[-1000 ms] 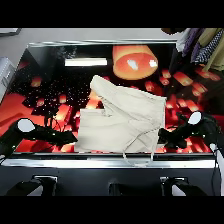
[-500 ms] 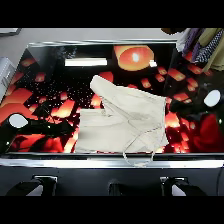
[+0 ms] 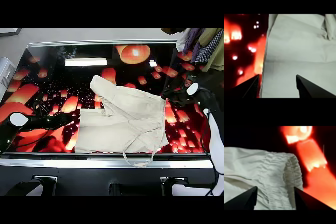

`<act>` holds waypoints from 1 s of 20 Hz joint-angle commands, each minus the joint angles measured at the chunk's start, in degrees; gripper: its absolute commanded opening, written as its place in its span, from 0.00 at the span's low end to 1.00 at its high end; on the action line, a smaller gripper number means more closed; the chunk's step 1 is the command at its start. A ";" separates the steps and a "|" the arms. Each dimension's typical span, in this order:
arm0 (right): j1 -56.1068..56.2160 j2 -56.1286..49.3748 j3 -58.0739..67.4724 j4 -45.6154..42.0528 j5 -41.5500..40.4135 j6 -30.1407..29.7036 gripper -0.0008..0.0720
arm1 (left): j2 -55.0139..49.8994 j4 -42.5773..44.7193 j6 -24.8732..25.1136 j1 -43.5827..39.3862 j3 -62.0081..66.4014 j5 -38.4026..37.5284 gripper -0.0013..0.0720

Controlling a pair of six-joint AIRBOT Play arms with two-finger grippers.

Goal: Fold the clothes and pants, and hang the long-sleeved shirts on hangers.

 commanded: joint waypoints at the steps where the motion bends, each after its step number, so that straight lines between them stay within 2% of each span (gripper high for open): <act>1: 0.15 -4.59 0.57 4.90 -4.85 -1.99 0.66 | -1.49 -1.68 -0.59 0.07 0.07 5.46 0.75; 3: 0.13 -5.92 0.57 8.68 -4.15 -4.07 0.63 | -3.15 -5.03 -0.48 0.07 0.07 9.53 0.75; 4: 0.13 -6.25 0.57 9.20 -3.50 -4.17 0.49 | -4.42 -7.43 0.09 0.07 0.09 12.28 0.75; 5: 0.13 -6.19 0.57 9.18 -2.82 -4.74 0.24 | -5.92 -9.49 0.33 0.04 0.39 15.02 0.75; 6: 0.13 -5.90 0.57 9.07 -2.10 -4.79 0.05 | -7.85 -11.78 1.11 0.00 1.29 17.44 0.75; 10: 0.13 -3.63 0.57 8.74 0.20 -4.76 0.04 | -20.87 -24.04 12.72 -1.64 12.74 21.66 0.75; 11: 0.13 -3.19 0.57 8.72 0.85 -4.79 0.04 | -24.61 -25.33 13.81 -2.43 16.74 21.53 0.75; 17: 0.13 -2.89 0.57 8.74 4.35 -4.76 0.05 | -45.05 -25.88 13.94 -8.02 40.52 19.43 0.75; 20: 0.13 -2.89 0.57 8.74 4.72 -4.76 0.05 | -51.52 -25.86 11.89 -9.97 48.48 18.99 0.75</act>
